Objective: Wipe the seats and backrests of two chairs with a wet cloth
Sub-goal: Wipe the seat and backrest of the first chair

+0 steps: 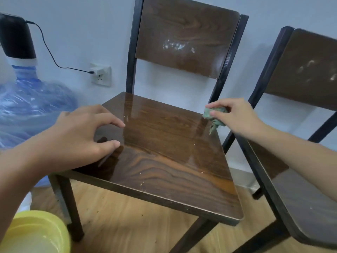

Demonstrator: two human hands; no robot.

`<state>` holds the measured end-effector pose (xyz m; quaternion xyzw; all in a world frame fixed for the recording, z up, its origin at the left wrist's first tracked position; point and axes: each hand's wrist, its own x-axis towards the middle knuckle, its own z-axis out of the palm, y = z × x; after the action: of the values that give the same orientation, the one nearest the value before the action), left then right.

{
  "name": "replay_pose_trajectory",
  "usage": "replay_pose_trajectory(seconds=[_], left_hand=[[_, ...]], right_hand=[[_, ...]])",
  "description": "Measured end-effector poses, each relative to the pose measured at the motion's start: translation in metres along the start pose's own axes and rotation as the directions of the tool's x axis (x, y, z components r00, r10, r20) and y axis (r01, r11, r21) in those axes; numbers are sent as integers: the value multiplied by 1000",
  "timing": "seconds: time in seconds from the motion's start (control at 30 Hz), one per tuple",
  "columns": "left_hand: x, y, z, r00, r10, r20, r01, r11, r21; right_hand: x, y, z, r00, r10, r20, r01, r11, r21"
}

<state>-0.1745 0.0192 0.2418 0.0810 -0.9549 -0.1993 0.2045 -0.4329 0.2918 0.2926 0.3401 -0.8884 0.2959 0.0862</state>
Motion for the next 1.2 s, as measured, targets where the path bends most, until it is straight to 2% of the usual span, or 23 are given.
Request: replay_pose_trajectory(seconds=[0.07, 0.13, 0.2, 0.33, 0.57, 0.7, 0.83, 0.93, 1.0, 1.1, 1.13, 1.2], left_hand=[[2, 1, 3, 1000, 13, 6, -13, 1000, -8], [6, -1, 6, 999, 36, 1, -36, 999, -2], [7, -4, 8, 999, 51, -10, -51, 999, 6], [8, -14, 12, 996, 72, -43, -71, 997, 35], [11, -18, 10, 997, 64, -48, -64, 998, 0], [13, -6, 10, 995, 91, -48, -94, 995, -44], [12, 2, 11, 995, 96, -25, -97, 992, -79], [10, 4, 9, 997, 74, -15, -75, 994, -77], [9, 6, 8, 998, 63, 7, -62, 996, -67], [8, 8, 9, 998, 53, 34, -51, 997, -64], [8, 9, 9, 998, 50, 45, -47, 997, -61], [8, 11, 10, 998, 43, 54, -41, 998, -51]], right_hand=[[48, 27, 19, 994, 77, -80, -80, 996, -29], [74, 41, 36, 990, 130, -61, -133, 990, -41], [86, 49, 53, 991, 135, -12, -136, 987, -84], [80, 47, 65, 994, 108, -23, -110, 987, -118], [-30, -4, 30, 983, -51, 177, 63, 996, -59], [-115, -33, 6, 955, -128, 266, 121, 992, 44], [-166, -52, -14, 900, -154, 407, 85, 979, 184], [-171, -61, -35, 850, -103, 516, -41, 965, 259], [-148, -55, -45, 897, -38, 441, -76, 968, 238], [-82, -22, -42, 990, 54, 131, -60, 997, 43], [-60, -9, -36, 995, 80, 56, -80, 997, -3], [-24, 14, -15, 994, 110, 1, -109, 993, -52]])
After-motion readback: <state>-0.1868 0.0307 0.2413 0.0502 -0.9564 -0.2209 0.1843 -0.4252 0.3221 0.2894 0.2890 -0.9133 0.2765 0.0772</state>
